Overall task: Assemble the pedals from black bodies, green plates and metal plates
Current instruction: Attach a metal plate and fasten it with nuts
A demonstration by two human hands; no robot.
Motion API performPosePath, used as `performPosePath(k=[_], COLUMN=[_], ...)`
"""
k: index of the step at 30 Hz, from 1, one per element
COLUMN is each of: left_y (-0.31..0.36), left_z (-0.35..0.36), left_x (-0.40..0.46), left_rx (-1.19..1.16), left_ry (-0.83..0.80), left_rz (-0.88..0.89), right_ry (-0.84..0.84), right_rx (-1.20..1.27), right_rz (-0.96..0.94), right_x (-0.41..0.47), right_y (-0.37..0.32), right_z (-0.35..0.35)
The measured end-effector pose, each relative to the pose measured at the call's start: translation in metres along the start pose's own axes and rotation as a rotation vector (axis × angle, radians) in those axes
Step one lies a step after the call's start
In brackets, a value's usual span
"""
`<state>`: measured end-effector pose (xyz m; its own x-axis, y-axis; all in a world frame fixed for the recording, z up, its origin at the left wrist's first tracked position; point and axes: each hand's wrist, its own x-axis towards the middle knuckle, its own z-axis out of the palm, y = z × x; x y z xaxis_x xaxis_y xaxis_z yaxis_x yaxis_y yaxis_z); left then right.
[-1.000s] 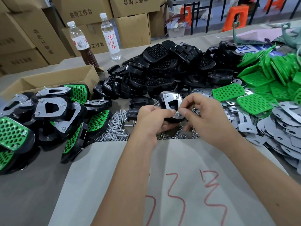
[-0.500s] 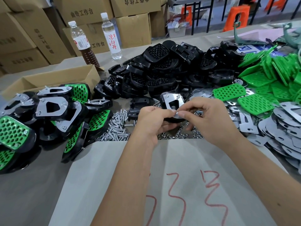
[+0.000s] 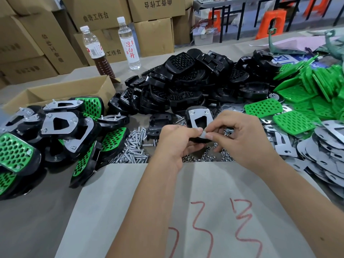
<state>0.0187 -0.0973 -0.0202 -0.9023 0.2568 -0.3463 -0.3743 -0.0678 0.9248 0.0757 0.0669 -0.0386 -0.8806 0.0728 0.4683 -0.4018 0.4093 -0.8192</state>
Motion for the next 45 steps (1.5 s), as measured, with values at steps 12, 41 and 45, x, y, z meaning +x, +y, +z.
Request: performPosePath(k=[12,41,45], left_y=[0.001,0.001,0.002], left_z=[0.001,0.006,0.006], left_x=[-0.001,-0.004,-0.004], left_rx=[0.045,-0.181,-0.182], left_ry=[-0.019,0.061,0.054], left_rz=[-0.026,-0.032,-0.037], right_ry=[-0.109,0.075,0.075], right_rx=[0.079,0.055,0.015], right_rz=[0.001,0.141,0.091], right_x=[0.001,-0.003,-0.004], right_y=[0.002,-0.009,-0.011], right_z=[-0.009,-0.002,-0.004])
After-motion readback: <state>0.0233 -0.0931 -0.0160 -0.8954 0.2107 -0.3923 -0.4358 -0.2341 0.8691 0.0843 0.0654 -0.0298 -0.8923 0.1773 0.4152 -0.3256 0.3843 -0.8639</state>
